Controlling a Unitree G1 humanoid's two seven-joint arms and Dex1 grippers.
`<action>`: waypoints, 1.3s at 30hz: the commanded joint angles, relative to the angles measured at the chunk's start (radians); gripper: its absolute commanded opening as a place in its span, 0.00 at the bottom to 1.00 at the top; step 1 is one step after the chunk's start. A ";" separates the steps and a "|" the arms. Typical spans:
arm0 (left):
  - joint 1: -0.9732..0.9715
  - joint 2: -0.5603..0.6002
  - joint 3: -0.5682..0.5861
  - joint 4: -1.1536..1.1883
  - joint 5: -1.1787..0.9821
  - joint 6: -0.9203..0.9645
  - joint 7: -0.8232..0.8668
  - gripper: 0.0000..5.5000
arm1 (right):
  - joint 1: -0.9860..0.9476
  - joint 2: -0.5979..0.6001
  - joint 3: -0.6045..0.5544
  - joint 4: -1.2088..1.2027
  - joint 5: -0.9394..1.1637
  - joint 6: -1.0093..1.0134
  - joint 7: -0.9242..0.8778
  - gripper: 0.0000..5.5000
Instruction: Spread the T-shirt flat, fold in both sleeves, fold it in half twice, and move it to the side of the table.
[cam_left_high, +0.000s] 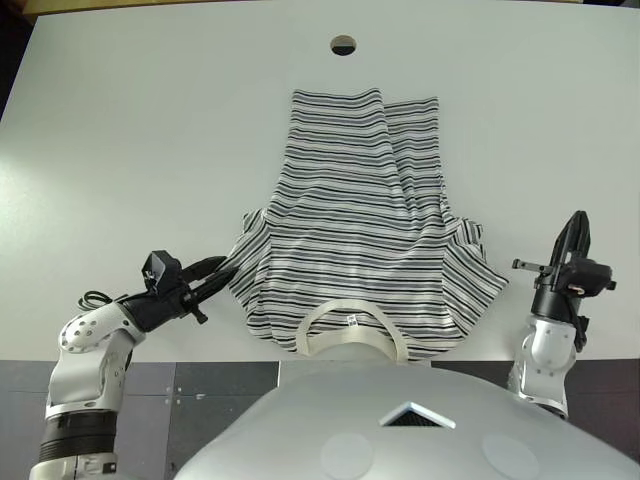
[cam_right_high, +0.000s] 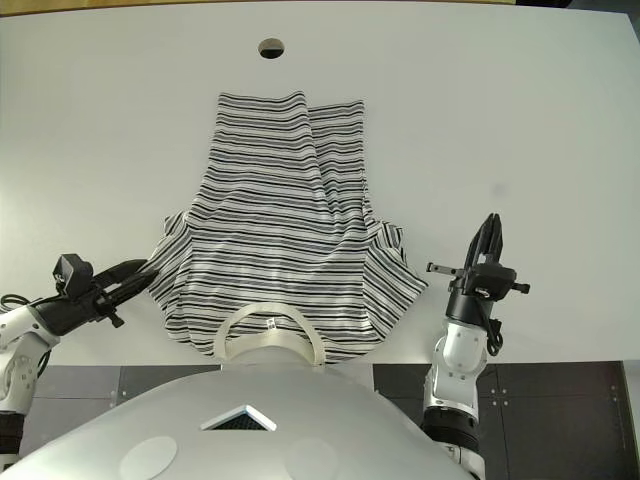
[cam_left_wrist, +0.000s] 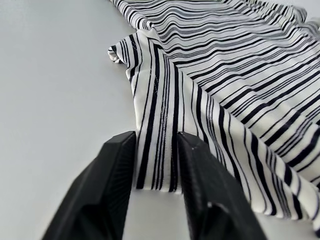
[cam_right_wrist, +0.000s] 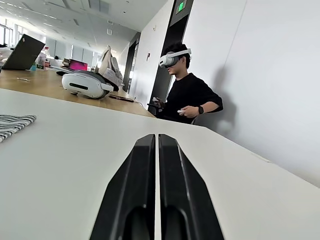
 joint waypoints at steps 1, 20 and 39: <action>0.032 0.004 -0.042 0.045 0.067 0.026 -0.013 0.13 | 0.004 0.008 -0.003 -0.020 0.005 0.025 0.000 0.02; -0.002 -0.026 0.210 0.076 -0.156 -0.011 -0.182 0.02 | -0.005 -0.007 -0.004 -0.023 0.008 0.037 0.022 0.02; -0.036 -0.056 -0.202 -0.510 0.254 0.026 0.035 0.02 | -0.061 -0.048 0.006 0.044 -0.005 0.035 0.065 0.02</action>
